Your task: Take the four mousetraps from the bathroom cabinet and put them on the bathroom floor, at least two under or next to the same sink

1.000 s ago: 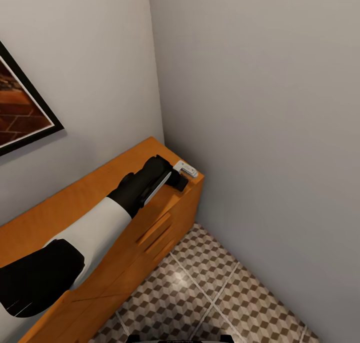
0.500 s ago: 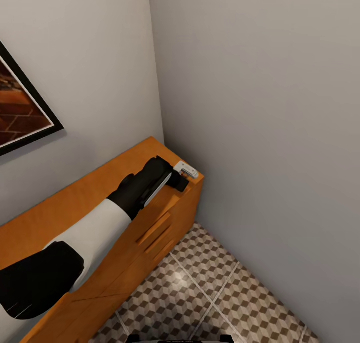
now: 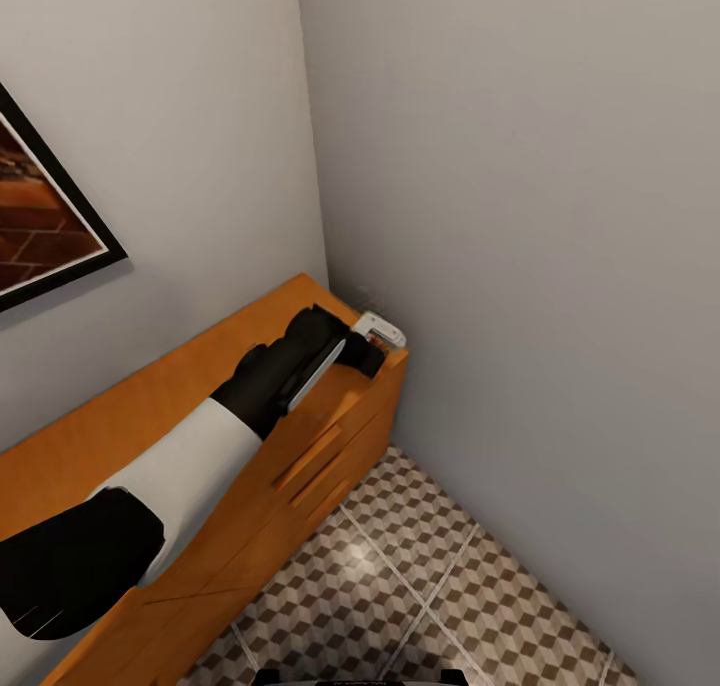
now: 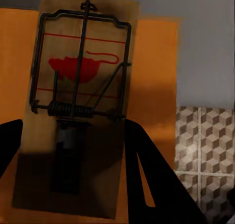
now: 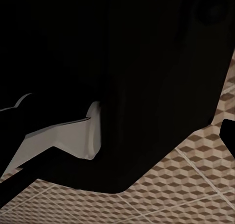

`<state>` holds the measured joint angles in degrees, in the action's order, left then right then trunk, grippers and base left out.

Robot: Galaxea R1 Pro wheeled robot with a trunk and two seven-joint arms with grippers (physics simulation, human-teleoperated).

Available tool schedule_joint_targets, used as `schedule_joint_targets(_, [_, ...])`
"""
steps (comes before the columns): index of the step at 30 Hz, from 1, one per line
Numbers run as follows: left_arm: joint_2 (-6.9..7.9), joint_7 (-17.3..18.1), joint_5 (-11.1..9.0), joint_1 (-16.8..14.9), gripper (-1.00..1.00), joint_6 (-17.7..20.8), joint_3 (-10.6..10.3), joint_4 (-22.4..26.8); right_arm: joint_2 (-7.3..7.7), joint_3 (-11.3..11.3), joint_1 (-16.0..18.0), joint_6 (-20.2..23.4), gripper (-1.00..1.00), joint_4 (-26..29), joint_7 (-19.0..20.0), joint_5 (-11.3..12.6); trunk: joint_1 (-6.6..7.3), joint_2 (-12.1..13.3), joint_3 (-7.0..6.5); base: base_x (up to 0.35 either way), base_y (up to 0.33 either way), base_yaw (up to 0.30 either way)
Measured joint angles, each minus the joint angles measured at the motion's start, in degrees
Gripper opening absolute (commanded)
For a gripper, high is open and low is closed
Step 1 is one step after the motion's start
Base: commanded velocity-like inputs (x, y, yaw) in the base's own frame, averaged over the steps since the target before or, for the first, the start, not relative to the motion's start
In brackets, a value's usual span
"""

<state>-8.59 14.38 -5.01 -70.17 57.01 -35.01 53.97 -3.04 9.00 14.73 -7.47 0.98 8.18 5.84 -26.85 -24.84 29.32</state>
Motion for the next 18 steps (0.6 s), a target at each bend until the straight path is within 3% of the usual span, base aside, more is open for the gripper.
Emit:
schedule_joint_targets(6, [0.04,-0.1,-0.6,0.0,-1.0,0.1,0.0,3.9,0.11,0.0,0.0,0.0,1.0,0.1,-0.1,0.0,0.0,0.0,0.0,0.0,0.0,0.0])
schedule_joint_targets(12, [0.3,-0.1,-1.0,0.0,-1.0,0.2,0.1,4.6,0.11,0.0,0.0,0.0,1.0,0.1,-0.1,0.0,0.0,0.0,0.0,-0.003,0.0,0.0])
schedule_joint_targets(18, [0.48,-0.1,-1.1,1.6,-1.0,0.1,0.1,4.4,0.13,0.0,0.0,-0.1,1.0,0.2,-0.2,0.0,-0.03,0.0,0.0,-0.205,0.0,0.0])
